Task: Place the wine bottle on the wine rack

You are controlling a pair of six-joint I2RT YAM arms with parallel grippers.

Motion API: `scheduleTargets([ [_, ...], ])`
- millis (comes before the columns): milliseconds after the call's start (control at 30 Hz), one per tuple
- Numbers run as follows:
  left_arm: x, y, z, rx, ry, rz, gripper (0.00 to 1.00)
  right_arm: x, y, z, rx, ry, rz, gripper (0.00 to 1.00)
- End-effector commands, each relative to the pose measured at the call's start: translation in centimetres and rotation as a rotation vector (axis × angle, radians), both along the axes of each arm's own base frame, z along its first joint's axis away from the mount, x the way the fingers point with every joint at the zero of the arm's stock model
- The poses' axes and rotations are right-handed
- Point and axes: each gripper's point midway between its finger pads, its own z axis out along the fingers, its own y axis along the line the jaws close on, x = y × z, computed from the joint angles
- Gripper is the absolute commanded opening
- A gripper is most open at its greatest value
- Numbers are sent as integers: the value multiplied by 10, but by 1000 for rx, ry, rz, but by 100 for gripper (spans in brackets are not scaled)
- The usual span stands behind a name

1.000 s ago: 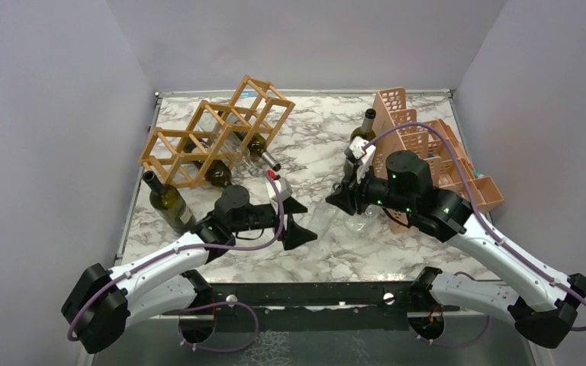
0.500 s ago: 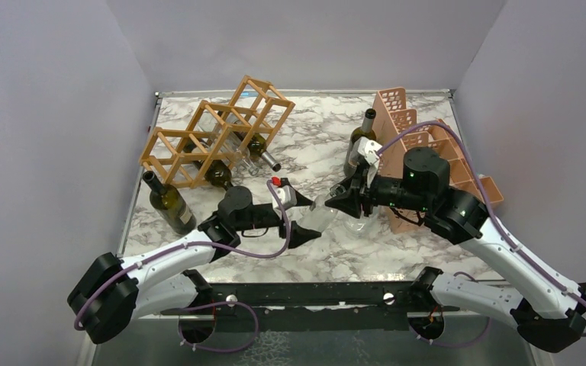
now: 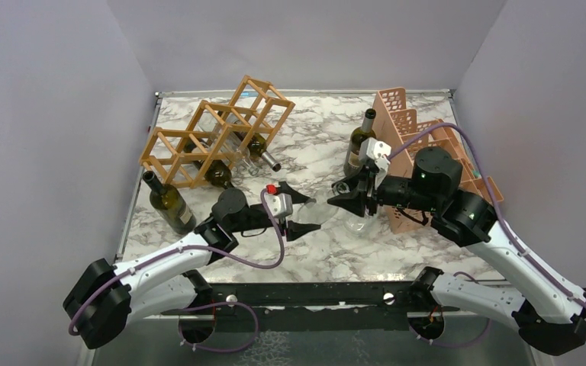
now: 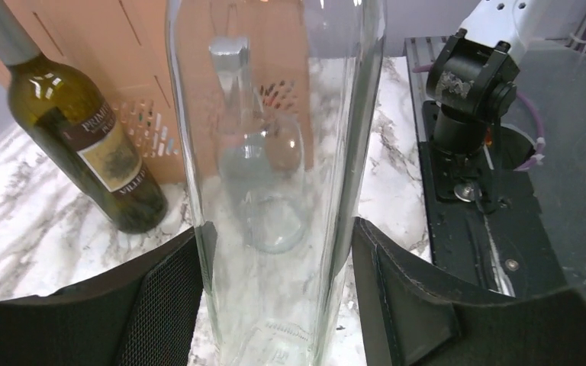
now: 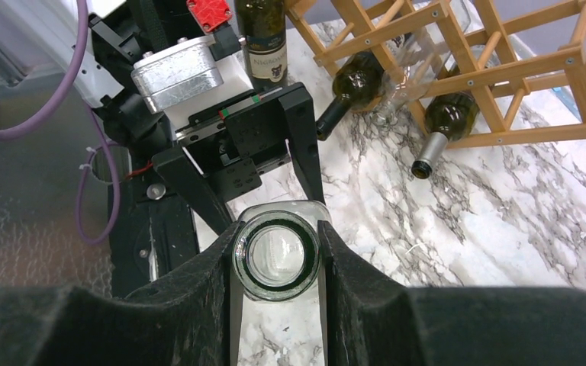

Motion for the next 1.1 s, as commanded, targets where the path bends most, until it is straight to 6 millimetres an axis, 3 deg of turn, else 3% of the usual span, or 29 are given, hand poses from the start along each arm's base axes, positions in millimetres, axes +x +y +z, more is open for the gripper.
scheduleTargets([
  [0, 35, 13, 30, -34, -206, 181, 0, -27, -1, 42, 108, -5, 93, 6],
  [33, 42, 16, 38, -41, -227, 226, 0, -26, -2, 40, 101, 8, 82, 14],
  [133, 55, 25, 55, -39, -320, 308, 0, -23, -5, 37, 84, 35, 48, 57],
  [233, 61, 32, 66, 2, -452, 348, 0, -15, -11, 38, 77, 44, -21, 72],
  [567, 75, 47, 104, 191, -833, 394, 0, 10, -21, 57, 112, 84, -204, 76],
  [667, 76, 49, 106, 252, -928, 384, 0, 15, -20, 56, 111, 119, -234, 76],
  [767, 77, 52, 104, 321, -1038, 371, 0, 22, -17, 45, 82, 161, -265, 76],
  [1067, 77, 58, 96, 431, -1252, 358, 0, 40, 8, -21, -45, 365, -309, 76],
])
